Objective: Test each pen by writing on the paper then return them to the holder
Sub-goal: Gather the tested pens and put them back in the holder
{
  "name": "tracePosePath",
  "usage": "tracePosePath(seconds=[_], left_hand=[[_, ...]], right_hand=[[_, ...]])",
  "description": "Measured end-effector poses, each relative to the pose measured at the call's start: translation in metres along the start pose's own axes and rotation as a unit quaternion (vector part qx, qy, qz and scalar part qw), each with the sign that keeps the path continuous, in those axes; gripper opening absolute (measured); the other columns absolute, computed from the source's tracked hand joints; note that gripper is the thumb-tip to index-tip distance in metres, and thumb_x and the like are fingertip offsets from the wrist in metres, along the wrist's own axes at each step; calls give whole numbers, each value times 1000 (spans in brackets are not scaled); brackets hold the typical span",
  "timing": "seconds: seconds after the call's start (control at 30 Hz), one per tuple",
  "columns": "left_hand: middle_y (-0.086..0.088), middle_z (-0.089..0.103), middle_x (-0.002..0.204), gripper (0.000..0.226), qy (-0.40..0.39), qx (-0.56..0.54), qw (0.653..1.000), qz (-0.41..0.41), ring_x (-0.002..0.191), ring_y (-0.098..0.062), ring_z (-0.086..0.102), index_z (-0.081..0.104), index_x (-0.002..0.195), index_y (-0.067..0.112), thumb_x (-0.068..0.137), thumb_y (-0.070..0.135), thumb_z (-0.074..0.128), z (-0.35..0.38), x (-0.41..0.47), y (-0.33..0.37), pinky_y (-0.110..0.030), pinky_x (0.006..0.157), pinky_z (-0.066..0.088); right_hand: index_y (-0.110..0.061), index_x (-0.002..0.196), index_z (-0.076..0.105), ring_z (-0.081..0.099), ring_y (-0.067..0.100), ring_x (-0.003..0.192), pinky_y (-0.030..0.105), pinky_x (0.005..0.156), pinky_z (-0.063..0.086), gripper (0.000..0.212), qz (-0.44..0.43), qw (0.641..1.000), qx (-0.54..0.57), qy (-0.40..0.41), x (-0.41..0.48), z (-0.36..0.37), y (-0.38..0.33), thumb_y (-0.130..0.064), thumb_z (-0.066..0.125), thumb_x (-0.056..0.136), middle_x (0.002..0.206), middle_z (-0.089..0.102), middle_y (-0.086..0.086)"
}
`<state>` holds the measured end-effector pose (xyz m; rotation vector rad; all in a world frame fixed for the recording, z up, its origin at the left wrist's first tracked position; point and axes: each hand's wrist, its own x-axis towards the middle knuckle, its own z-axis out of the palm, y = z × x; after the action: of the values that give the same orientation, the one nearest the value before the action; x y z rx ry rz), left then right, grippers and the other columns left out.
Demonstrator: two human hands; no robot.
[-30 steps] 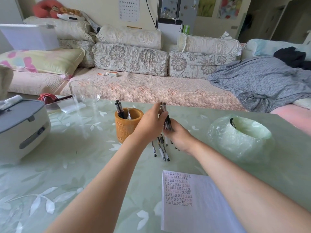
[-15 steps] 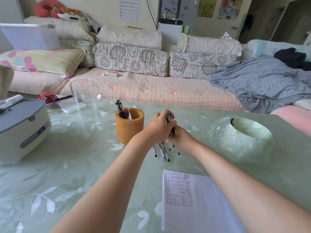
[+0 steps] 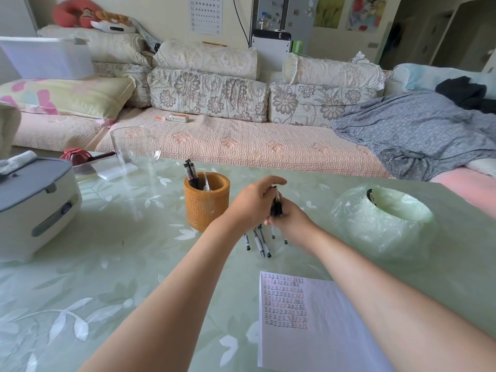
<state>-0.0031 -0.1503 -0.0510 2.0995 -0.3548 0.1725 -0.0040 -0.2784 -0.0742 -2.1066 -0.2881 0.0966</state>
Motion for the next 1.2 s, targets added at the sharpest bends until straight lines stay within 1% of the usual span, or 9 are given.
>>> tracePosePath(seconds=[0.13, 0.27, 0.47, 0.6, 0.67, 0.8, 1.0, 1.1, 1.2], left_hand=[[4, 55, 118, 30, 34, 19, 999, 33, 95, -12, 57, 63, 124, 28, 102, 22, 43, -2, 2, 2, -8, 69, 38], [3, 45, 146, 50, 75, 115, 988, 73, 117, -22, 54, 24, 149, 40, 102, 33, 40, 1, -4, -3, -27, 75, 38], [6, 58, 122, 33, 81, 85, 991, 62, 105, -14, 60, 57, 131, 28, 101, 22, 45, 7, 1, -5, -17, 74, 38], [4, 63, 107, 39, 60, 158, 985, 26, 62, -3, 54, 47, 138, 40, 101, 31, 41, -1, -2, -10, -25, 51, 36], [0, 67, 111, 41, 49, 175, 983, 22, 57, -2, 50, 45, 140, 41, 100, 33, 42, -6, -1, -10, -26, 50, 37], [6, 51, 140, 51, 73, 179, 977, 93, 91, -14, 63, 31, 149, 37, 100, 36, 45, -23, -4, -5, -29, 72, 51], [2, 57, 120, 40, 312, 136, 930, 139, 104, -17, 55, 49, 133, 20, 96, 9, 43, -75, -9, -10, -35, 83, 48], [-4, 56, 120, 46, 389, 168, 902, 77, 110, -25, 47, 50, 132, 13, 87, 3, 47, -91, -16, -28, -38, 95, 40], [-6, 41, 140, 63, 315, 171, 933, -7, 128, -26, 35, 33, 146, 12, 88, 26, 54, -95, -25, -45, -36, 109, 26]], right_hand=[[-11, 88, 50, 45, 20, 72, 29, 58, 34, 9, -13, 999, 47, 16, 2, 1, -5, -10, 50, 79, 79, 51, 10], [-9, 105, 58, 58, 42, 104, 52, 92, 48, 25, -34, 996, 85, 24, 7, 4, 3, -8, 53, 80, 106, 64, 24], [-12, 105, 55, 55, 19, 88, 36, 79, 45, 17, -34, 998, 52, 15, 6, 5, 7, -4, 49, 90, 95, 63, 15], [-6, 97, 54, 59, 11, 74, 30, 76, 44, 9, -25, 999, 25, -11, 5, 6, 6, -7, 45, 96, 81, 63, 7], [-3, 100, 53, 59, 2, 65, 23, 68, 40, 13, -15, 1000, 18, -16, 4, 6, 4, -2, 40, 96, 80, 63, 2], [-9, 98, 49, 59, 10, 67, 27, 69, 43, 18, -21, 999, 32, 23, 4, 8, -11, 3, 37, 96, 79, 62, 3], [-17, 97, 48, 57, 19, 70, 29, 70, 46, 28, -77, 979, 169, 86, 12, 20, -51, 9, 37, 97, 80, 56, 4], [-15, 102, 47, 62, 19, 76, 35, 72, 49, 23, -92, 971, 192, 113, 26, 27, -75, 6, 37, 98, 84, 60, 4], [-18, 102, 45, 63, 20, 81, 38, 80, 52, 23, -101, 968, 185, 138, 50, 36, -100, 3, 37, 98, 85, 61, 3]])
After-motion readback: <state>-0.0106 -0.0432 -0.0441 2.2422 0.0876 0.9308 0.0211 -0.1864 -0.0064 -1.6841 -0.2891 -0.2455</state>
